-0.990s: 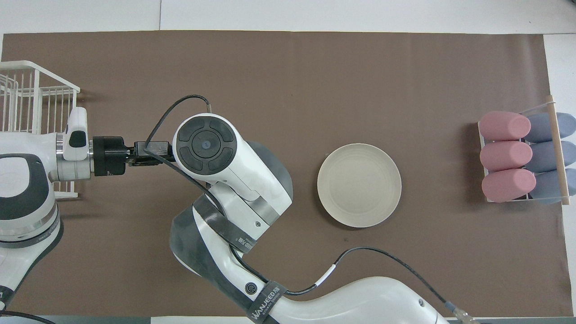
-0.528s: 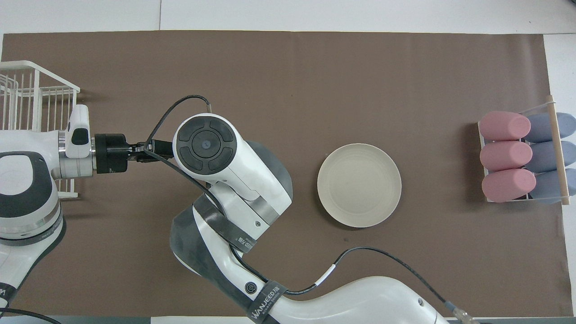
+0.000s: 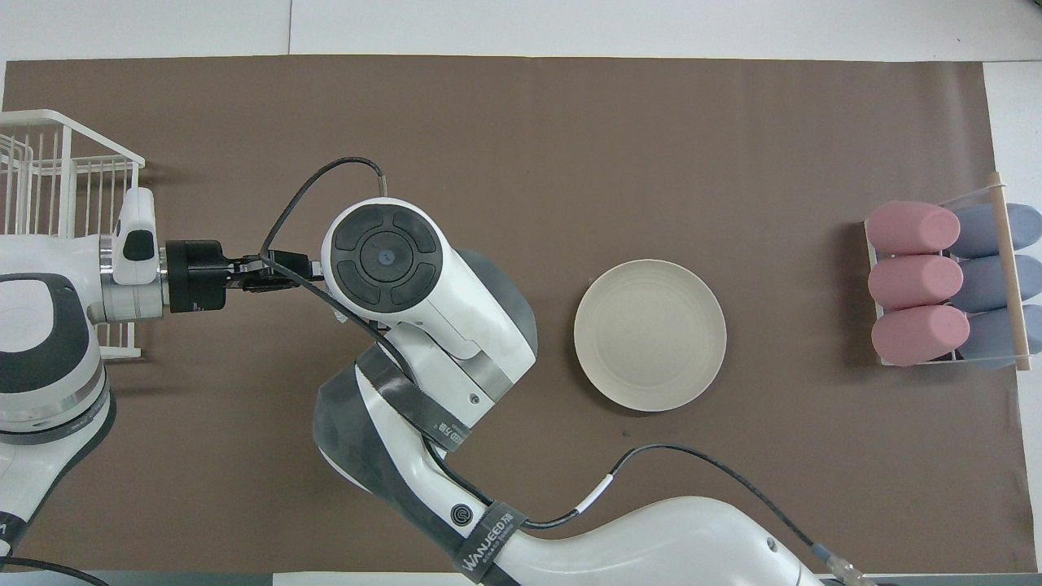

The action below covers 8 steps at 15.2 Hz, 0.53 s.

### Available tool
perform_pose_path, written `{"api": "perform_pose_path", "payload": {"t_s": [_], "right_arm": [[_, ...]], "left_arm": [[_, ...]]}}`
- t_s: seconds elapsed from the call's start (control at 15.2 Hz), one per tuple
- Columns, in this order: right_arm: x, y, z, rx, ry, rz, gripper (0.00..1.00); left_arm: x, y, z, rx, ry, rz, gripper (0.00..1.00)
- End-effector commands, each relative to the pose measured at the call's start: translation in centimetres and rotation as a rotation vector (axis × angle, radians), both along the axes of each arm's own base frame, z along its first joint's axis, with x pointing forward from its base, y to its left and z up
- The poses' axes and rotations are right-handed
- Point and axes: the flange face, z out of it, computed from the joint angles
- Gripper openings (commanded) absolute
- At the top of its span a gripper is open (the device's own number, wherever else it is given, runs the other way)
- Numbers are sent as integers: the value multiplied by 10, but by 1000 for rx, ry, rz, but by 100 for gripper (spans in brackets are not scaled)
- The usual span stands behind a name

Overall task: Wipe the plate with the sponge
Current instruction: 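Withdraw the right gripper from the sponge toward the cylinder box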

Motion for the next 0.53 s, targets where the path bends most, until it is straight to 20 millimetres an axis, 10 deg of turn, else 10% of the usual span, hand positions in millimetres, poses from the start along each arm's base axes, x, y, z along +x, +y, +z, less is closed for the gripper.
{"api": "perform_pose_path", "payload": {"t_s": [0.0, 0.46], "right_arm": [[4, -44, 33, -27, -25, 70, 100], [-7, -173, 46, -237, -64, 736, 100]], "left_arm": [[2, -3, 0, -7, 2, 8, 0], [6, -1, 5, -15, 17, 18, 0]]}}
